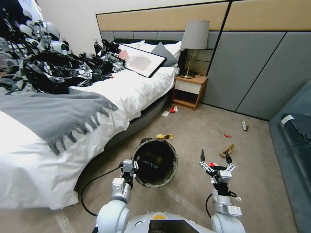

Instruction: Pick up the trash bin, then pick up the garbage from the floor and place it into the trash bin.

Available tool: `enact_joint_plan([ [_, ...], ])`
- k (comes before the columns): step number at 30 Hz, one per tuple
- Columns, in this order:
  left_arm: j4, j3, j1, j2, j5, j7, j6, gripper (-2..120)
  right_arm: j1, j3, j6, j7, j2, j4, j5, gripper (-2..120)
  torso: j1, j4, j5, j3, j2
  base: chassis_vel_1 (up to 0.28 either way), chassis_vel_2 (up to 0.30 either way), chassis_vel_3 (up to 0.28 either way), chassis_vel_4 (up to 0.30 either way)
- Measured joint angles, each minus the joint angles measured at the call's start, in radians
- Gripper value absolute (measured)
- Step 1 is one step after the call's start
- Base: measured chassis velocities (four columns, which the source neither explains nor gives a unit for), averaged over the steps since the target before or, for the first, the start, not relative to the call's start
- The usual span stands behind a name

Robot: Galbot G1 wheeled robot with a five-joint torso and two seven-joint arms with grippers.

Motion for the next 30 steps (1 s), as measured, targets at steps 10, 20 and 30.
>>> enact_joint_plan([
  [10, 0.0, 0.0, 0.0, 0.0, 0.0, 0.0, 0.0, 0, 0.0, 0.0, 0.0, -0.001, 0.0, 0.0, 0.0, 100, 0.0, 0.0, 0.0, 0.0, 0.0, -0.026, 0.025, 0.034, -0.019],
  [20, 0.0, 0.0, 0.0, 0.0, 0.0, 0.0, 0.0, 0, 0.0, 0.0, 0.0, -0.001, 0.0, 0.0, 0.0, 100, 0.0, 0.0, 0.0, 0.0, 0.0, 0.0, 0.0, 0.0, 0.0],
  [30, 0.0, 0.0, 0.0, 0.0, 0.0, 0.0, 0.0, 0, 0.0, 0.0, 0.0, -0.001, 0.0, 0.0, 0.0, 100, 0.0, 0.0, 0.0, 0.0, 0.0, 0.0, 0.0, 0.0, 0.0],
])
